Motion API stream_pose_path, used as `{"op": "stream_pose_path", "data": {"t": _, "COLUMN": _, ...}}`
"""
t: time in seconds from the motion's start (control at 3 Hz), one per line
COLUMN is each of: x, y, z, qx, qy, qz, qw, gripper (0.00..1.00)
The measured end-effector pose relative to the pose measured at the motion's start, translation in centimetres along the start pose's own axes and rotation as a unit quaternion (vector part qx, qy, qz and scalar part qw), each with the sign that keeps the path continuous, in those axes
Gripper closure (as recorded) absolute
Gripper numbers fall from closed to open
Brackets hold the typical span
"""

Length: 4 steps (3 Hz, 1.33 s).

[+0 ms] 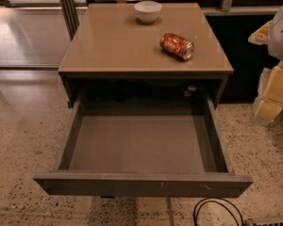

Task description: Close top drawer

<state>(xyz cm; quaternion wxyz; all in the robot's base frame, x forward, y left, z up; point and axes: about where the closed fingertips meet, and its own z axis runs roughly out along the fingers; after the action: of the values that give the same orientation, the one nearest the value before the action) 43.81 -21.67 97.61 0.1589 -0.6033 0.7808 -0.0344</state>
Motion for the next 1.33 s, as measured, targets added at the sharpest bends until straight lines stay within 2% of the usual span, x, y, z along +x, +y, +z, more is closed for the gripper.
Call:
{"op": "stream_pose_path", "data": {"t": 0.67, "x": 0.0, "y": 0.0, "z": 0.2, "qx": 0.005, "qy": 0.004, "qz": 0.005, "qw": 1.0, "gripper": 0.0}}
{"op": "stream_pose_path", "data": {"t": 1.0, "x": 0.5, "y": 0.7, "z": 2.0, "qx": -0.008, "qy": -0.006, "qz": 0.016, "qw": 0.9998, "gripper": 0.0}}
{"op": "stream_pose_path", "data": {"t": 1.33, "x": 0.3, "y": 2.4, "z": 4.7, "qx": -0.036, "qy": -0.026, "qz": 0.014, "qw": 0.9989, "gripper": 0.0}}
